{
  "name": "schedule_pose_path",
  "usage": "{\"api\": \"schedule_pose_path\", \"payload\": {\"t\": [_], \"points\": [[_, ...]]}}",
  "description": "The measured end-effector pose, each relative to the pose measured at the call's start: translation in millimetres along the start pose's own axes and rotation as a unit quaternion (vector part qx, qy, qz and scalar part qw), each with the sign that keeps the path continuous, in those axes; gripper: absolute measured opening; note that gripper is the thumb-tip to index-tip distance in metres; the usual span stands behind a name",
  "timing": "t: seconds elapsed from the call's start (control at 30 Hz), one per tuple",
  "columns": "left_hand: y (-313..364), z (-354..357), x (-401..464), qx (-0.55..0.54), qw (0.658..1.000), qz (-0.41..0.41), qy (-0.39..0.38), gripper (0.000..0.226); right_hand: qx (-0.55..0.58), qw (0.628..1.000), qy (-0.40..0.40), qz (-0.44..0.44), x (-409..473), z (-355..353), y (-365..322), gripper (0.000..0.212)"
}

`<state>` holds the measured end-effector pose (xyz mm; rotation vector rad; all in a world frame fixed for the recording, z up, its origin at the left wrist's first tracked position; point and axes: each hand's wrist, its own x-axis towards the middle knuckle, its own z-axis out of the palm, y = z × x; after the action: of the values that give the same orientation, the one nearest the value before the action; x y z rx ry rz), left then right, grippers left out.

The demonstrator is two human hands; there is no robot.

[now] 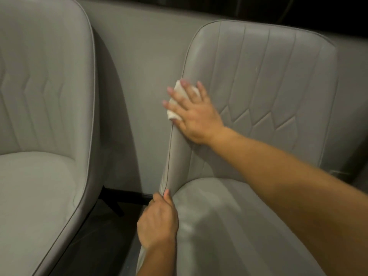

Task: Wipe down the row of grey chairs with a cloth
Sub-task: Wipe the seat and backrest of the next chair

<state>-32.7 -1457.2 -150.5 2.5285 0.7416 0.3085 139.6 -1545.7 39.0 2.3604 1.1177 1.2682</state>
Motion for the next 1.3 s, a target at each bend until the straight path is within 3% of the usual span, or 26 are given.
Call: {"api": "schedule_pose_path", "payload": {"t": [0.23, 0.3, 0.53, 0.7, 0.77, 0.9, 1.07, 1.3], "points": [[3, -6, 1, -0.009, 1.000, -0.006, 0.003, 0.052, -0.095, 0.978, -0.057, -0.177, 1, -7, 11, 0.042], [3, -7, -1, -0.002, 1.000, -0.007, 0.001, 0.051, -0.121, 0.973, -0.063, -0.184, 20, -15, 29, 0.041], [4, -11, -1, -0.006, 1.000, 0.003, -0.001, 0.052, -0.150, 0.982, -0.111, -0.015, 86, -48, 89, 0.061], [6, -12, -3, 0.006, 1.000, 0.007, -0.008, 0.054, -0.116, 0.965, -0.056, 0.228, 95, -73, 150, 0.053], [6, -11, -1, 0.001, 1.000, -0.001, -0.007, 0.052, -0.125, 0.957, -0.047, 0.257, 81, -80, 170, 0.055], [8, -9, -1, 0.012, 1.000, -0.003, -0.006, 0.051, -0.076, 0.980, -0.043, 0.180, 65, -71, 155, 0.059], [7, -10, -1, 0.012, 1.000, -0.008, -0.011, 0.051, -0.030, 0.973, -0.057, 0.220, 67, -51, 129, 0.058], [9, -13, 0, 0.001, 1.000, -0.012, -0.023, 0.050, -0.092, 0.986, -0.128, 0.059, 46, -61, 154, 0.062]]}}
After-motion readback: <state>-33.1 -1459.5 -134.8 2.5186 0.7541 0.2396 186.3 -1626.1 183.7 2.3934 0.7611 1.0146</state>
